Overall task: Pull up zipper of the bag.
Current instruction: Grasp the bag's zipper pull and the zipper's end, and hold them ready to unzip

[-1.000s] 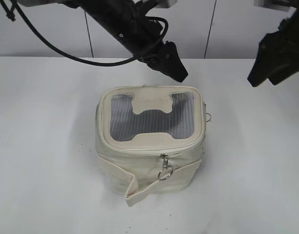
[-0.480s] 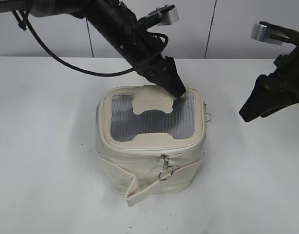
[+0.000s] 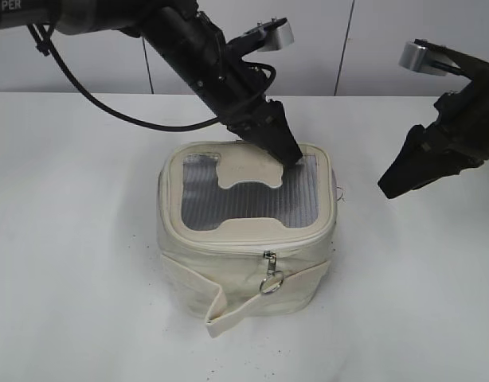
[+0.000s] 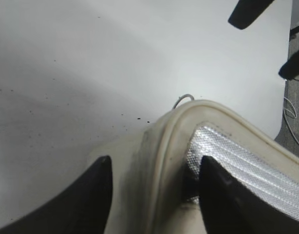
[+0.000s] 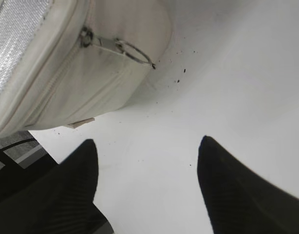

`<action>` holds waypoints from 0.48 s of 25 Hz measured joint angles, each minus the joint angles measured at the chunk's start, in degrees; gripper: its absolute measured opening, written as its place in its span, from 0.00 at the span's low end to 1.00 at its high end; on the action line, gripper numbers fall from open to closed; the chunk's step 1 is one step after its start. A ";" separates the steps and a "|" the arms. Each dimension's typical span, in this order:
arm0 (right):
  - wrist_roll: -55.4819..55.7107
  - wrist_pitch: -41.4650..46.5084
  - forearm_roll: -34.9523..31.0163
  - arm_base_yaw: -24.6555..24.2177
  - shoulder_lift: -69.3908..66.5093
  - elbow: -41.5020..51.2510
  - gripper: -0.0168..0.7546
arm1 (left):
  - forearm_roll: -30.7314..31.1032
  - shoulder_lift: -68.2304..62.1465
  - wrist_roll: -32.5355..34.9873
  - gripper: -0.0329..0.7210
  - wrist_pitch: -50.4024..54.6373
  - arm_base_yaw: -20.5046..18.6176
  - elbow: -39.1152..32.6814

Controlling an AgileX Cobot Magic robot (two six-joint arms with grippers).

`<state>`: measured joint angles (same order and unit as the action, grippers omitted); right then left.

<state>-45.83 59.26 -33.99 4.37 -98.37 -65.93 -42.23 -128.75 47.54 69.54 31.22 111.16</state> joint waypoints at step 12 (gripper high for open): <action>-14.82 -1.42 -6.16 0.00 -4.86 0.00 0.65 | 1.23 -0.34 0.00 0.11 0.33 1.02 0.01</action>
<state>-60.65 57.84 -40.15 4.37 -103.23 -65.93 -41.00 -129.09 47.54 69.87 32.24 111.17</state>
